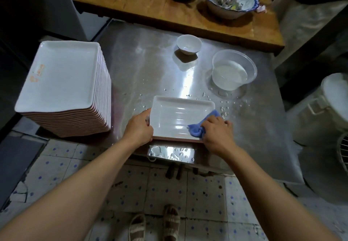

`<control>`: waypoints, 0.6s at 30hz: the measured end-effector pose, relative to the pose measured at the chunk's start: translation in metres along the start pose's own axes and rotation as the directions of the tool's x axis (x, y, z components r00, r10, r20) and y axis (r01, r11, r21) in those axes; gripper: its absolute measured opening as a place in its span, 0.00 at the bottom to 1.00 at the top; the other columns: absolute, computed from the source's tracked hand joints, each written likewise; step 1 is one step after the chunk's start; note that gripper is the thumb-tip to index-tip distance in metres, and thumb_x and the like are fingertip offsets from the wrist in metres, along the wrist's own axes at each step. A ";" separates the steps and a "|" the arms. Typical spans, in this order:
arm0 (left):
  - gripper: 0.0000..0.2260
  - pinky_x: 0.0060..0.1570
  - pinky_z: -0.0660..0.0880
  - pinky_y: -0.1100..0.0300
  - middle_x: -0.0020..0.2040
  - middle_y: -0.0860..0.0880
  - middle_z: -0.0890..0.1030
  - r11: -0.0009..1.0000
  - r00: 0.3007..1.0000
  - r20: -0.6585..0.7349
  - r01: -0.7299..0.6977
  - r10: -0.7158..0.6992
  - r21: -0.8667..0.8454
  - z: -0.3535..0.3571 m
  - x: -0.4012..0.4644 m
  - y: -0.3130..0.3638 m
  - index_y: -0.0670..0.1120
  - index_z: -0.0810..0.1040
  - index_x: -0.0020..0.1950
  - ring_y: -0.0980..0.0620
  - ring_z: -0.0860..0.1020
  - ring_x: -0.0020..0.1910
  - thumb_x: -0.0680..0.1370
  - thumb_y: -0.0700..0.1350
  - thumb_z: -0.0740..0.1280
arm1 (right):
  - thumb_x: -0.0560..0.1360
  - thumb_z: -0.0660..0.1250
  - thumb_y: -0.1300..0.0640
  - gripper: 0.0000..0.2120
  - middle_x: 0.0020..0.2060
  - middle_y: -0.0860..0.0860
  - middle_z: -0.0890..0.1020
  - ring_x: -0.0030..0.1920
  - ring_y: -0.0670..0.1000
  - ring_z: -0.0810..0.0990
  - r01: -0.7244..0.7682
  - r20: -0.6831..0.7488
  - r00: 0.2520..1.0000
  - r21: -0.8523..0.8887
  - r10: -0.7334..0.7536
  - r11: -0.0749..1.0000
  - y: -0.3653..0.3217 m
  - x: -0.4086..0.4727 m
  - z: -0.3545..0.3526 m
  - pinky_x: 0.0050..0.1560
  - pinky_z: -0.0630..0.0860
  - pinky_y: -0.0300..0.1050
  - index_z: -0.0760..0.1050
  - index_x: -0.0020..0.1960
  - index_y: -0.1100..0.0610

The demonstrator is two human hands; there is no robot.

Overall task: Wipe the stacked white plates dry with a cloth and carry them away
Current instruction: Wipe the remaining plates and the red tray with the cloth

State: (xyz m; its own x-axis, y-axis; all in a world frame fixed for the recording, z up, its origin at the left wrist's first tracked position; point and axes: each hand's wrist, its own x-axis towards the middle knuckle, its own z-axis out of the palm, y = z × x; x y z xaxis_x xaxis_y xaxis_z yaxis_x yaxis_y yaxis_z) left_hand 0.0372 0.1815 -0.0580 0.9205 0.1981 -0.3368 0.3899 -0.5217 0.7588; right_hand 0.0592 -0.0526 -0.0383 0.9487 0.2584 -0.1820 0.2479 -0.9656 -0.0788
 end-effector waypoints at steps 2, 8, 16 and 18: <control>0.30 0.22 0.73 0.63 0.34 0.57 0.76 1.000 1.000 0.007 0.007 -0.007 0.005 -0.001 0.001 0.002 0.59 0.71 0.66 0.52 0.79 0.24 0.72 0.30 0.60 | 0.75 0.60 0.59 0.12 0.59 0.53 0.73 0.62 0.54 0.68 0.012 -0.027 1.000 -0.066 -0.014 0.998 0.001 0.014 0.001 0.61 0.59 0.48 0.74 0.57 0.55; 0.32 0.22 0.71 0.66 0.36 0.56 0.74 0.999 0.999 0.022 0.033 -0.033 0.004 -0.001 0.002 0.001 0.59 0.68 0.70 0.52 0.79 0.27 0.73 0.31 0.61 | 0.73 0.63 0.58 0.19 0.64 0.56 0.68 0.61 0.59 0.68 0.061 -0.058 0.997 0.079 -0.057 0.995 -0.023 0.043 0.006 0.60 0.65 0.49 0.71 0.65 0.55; 0.30 0.35 0.79 0.54 0.40 0.43 0.81 0.995 0.998 -0.046 0.055 -0.051 0.079 0.004 0.001 0.002 0.55 0.71 0.67 0.42 0.81 0.37 0.69 0.31 0.59 | 0.74 0.61 0.59 0.19 0.63 0.46 0.71 0.64 0.52 0.65 0.245 0.070 0.959 0.294 -0.276 0.924 -0.041 0.012 0.010 0.56 0.56 0.48 0.74 0.63 0.44; 0.30 0.38 0.80 0.51 0.39 0.43 0.81 0.994 0.997 -0.050 0.058 -0.054 0.093 0.004 0.000 0.003 0.55 0.71 0.66 0.41 0.81 0.38 0.69 0.31 0.58 | 0.74 0.62 0.57 0.19 0.63 0.46 0.70 0.65 0.51 0.64 0.207 0.122 0.964 0.217 -0.237 0.954 -0.023 0.005 0.003 0.60 0.56 0.52 0.73 0.63 0.43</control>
State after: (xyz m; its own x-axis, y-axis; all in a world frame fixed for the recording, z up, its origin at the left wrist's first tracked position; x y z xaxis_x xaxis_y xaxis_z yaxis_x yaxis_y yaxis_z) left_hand 0.0380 0.1760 -0.0579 0.8982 0.2673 -0.3489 0.4390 -0.5839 0.6828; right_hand 0.0578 -0.0292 -0.0402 0.8318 0.4816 -0.2760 0.3906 -0.8611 -0.3256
